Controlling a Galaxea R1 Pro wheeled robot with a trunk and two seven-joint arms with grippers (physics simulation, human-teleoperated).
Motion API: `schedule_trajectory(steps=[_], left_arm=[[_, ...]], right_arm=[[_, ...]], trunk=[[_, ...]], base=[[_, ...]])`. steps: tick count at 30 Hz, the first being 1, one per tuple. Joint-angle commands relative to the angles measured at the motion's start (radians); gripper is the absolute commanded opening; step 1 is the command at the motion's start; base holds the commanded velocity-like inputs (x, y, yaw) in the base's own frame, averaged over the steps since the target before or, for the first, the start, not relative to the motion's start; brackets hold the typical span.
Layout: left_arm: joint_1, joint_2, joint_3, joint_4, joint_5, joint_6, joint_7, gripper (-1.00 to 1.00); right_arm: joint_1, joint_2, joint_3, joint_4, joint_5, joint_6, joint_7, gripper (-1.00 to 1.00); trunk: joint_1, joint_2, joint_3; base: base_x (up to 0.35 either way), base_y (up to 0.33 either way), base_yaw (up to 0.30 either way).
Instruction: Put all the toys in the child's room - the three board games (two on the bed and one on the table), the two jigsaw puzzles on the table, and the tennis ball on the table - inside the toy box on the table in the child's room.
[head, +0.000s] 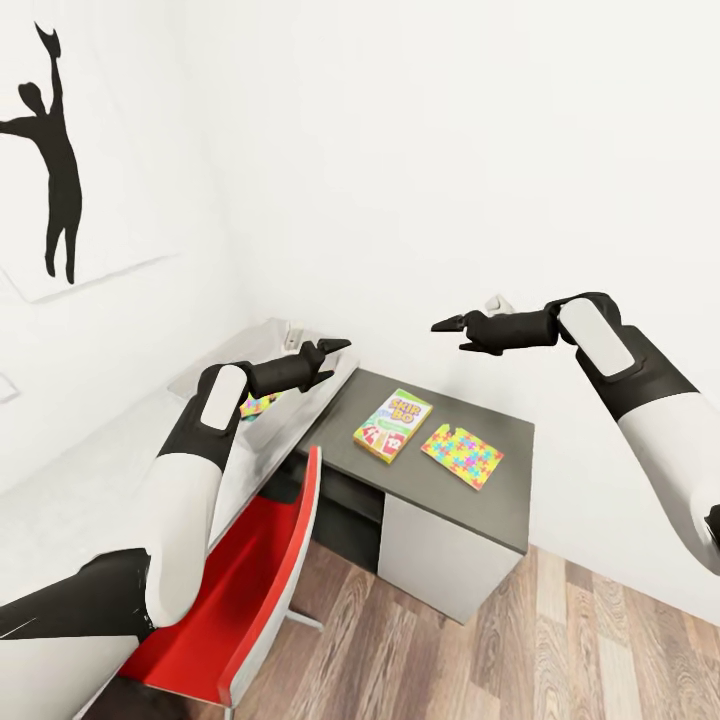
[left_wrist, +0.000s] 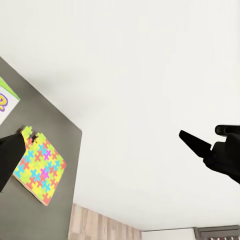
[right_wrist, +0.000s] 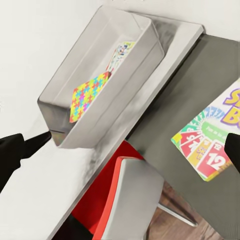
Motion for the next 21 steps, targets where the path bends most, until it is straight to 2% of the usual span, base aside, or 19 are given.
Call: schedule_trajectory(steps=[1,12,21], left_arm=[[-0.001,-0.001,0.006,0.000,-0.006,0.007,-0.005,1.00],[-0.001,-0.001,0.006,0.000,-0.006,0.006,-0.006,1.00],[-0.001,-0.001,0.006,0.000,-0.006,0.006,-0.005,1.00]], right_arm=[[-0.001,-0.001,0.003,0.000,0.010,0.001,0.010,1.00],[0.000,-0.001,0.003,0.000,0.010,0.001,0.011,1.00],[0.000,0.000,0.003,0.000,0.010,0.001,0.011,1.00]], trunk=[[0.001,-0.002,0.000],[0.001,-0.002,0.018],[0.001,-0.002,0.033]], base=[[-0.057,0.000,-0.052],[-0.098,0.000,-0.063],[-0.022,0.000,-0.069]])
